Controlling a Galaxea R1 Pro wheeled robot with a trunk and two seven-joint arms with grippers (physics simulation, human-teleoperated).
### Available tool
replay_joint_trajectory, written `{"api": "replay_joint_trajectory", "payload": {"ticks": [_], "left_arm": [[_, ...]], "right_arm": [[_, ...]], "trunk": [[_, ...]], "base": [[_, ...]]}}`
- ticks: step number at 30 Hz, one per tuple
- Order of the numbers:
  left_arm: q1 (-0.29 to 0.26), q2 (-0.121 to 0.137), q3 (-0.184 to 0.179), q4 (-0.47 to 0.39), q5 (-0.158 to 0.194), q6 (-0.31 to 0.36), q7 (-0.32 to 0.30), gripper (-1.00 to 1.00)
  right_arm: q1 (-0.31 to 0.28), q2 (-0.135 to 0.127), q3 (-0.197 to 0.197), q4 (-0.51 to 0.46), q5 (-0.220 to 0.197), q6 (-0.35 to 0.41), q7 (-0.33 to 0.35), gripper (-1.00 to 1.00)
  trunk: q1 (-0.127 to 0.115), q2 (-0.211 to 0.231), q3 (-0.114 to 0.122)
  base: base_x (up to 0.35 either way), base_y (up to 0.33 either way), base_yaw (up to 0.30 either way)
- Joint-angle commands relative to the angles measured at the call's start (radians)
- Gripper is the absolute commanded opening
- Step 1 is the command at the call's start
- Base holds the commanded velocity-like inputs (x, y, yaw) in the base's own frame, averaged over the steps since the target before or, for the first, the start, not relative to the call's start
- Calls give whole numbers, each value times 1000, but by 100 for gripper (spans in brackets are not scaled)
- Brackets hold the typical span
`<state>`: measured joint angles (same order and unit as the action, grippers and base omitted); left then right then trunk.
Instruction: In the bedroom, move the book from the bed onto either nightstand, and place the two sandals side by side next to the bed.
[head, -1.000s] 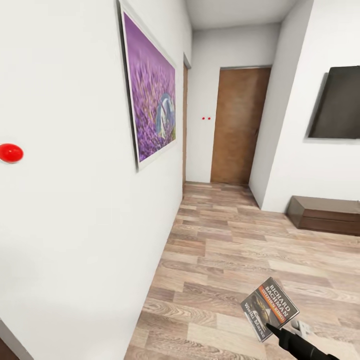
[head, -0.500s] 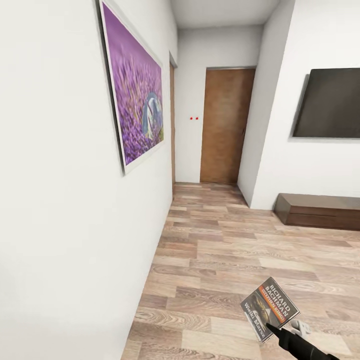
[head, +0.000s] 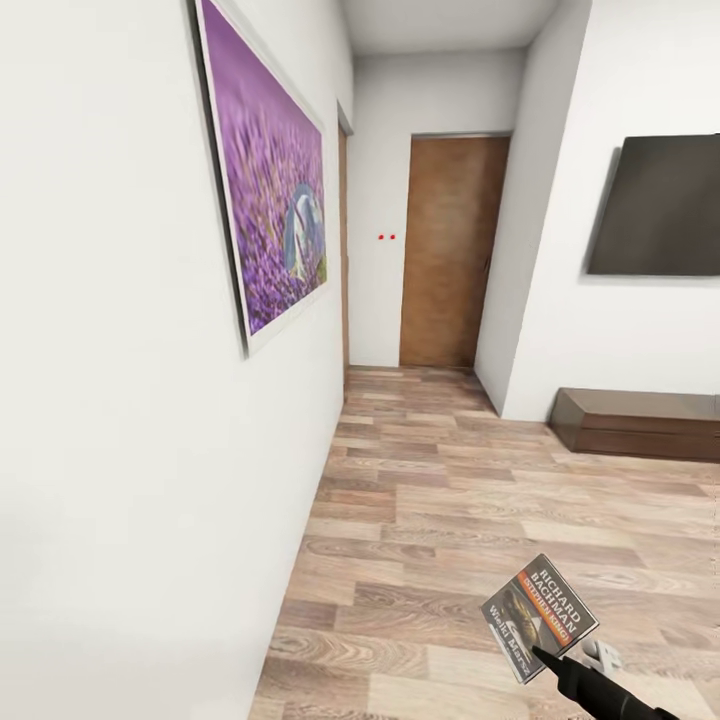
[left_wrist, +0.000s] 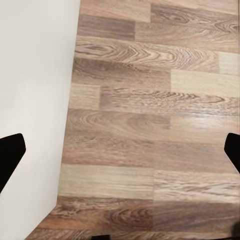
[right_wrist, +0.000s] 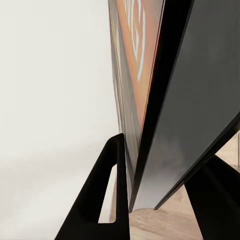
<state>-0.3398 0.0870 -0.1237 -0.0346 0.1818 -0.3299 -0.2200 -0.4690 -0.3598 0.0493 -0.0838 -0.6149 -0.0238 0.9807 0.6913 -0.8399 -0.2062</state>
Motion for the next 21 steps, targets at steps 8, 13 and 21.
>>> {"api": "replay_joint_trajectory", "payload": {"ticks": [8, 13, 21], "left_arm": [[-1, 0, -8, 1, 10, -3, -4, 100], [-1, 0, -8, 1, 10, -3, -4, 100], [-1, -1, -10, 1, 10, -3, -4, 100]], "right_arm": [[-1, 0, 4, 1, -5, -2, 3, -100], [-1, 0, 4, 1, -5, -2, 3, -100], [-1, 0, 4, 1, -5, -2, 3, -100]], "trunk": [[0, -1, -1], [0, -1, -1], [0, -1, -1]], "base": [[0, 0, -218], [95, 0, -153], [304, 0, -15]]}}
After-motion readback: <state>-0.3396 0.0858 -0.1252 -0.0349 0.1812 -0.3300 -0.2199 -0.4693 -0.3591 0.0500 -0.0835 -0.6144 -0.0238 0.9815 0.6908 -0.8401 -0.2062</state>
